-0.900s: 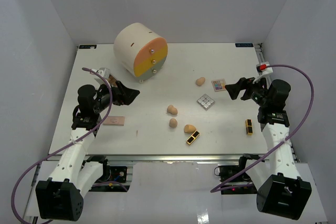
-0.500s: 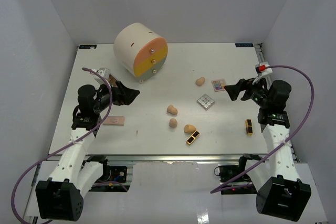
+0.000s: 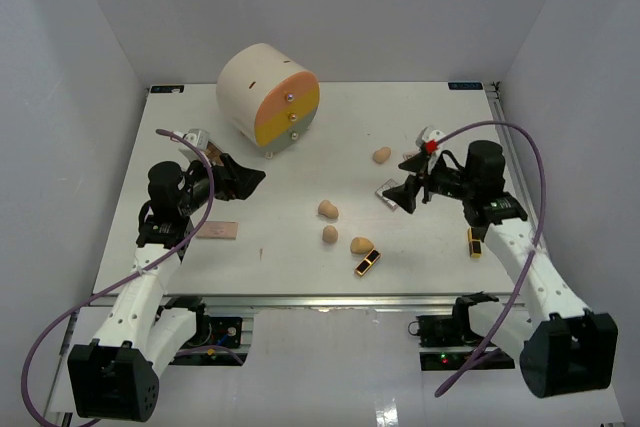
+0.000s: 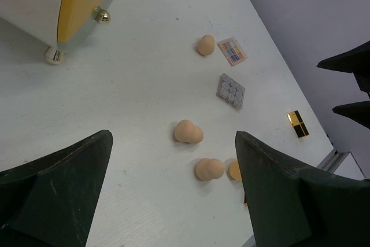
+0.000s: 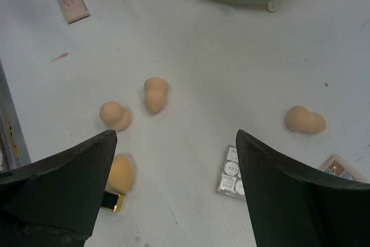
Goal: Organize the makeup
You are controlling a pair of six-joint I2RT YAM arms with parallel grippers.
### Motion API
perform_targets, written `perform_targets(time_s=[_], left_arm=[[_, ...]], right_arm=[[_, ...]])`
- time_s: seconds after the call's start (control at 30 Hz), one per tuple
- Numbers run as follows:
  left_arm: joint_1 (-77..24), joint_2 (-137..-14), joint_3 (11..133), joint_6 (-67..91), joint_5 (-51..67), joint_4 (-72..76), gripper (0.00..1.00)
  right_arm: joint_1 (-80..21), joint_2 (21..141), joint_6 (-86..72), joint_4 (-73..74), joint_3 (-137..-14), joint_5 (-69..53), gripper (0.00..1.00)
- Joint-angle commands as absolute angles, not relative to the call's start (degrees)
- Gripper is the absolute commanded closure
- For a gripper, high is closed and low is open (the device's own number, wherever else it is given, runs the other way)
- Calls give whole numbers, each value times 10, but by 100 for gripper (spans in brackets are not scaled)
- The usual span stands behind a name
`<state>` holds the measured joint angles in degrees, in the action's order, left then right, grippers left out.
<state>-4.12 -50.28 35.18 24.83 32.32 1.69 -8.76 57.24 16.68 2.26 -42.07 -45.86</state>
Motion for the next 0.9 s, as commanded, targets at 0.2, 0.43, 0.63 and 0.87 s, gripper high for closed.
perform_targets(time_s=[0.2, 0.43, 0.63, 0.87], left_arm=[[-41, -498, 353, 229, 292, 10, 2], [-40, -499, 355, 221, 278, 6, 2], [-41, -500, 358, 217, 271, 3, 2], [-41, -502, 359, 218, 278, 3, 2]], right_arm=[[-277, 933, 56, 124, -808, -250, 10], [-329, 1139, -144, 144, -1101, -155, 3], [-329, 1217, -191, 87, -1196, -135, 15], [-330, 1238, -219, 43, -1190, -155, 39]])
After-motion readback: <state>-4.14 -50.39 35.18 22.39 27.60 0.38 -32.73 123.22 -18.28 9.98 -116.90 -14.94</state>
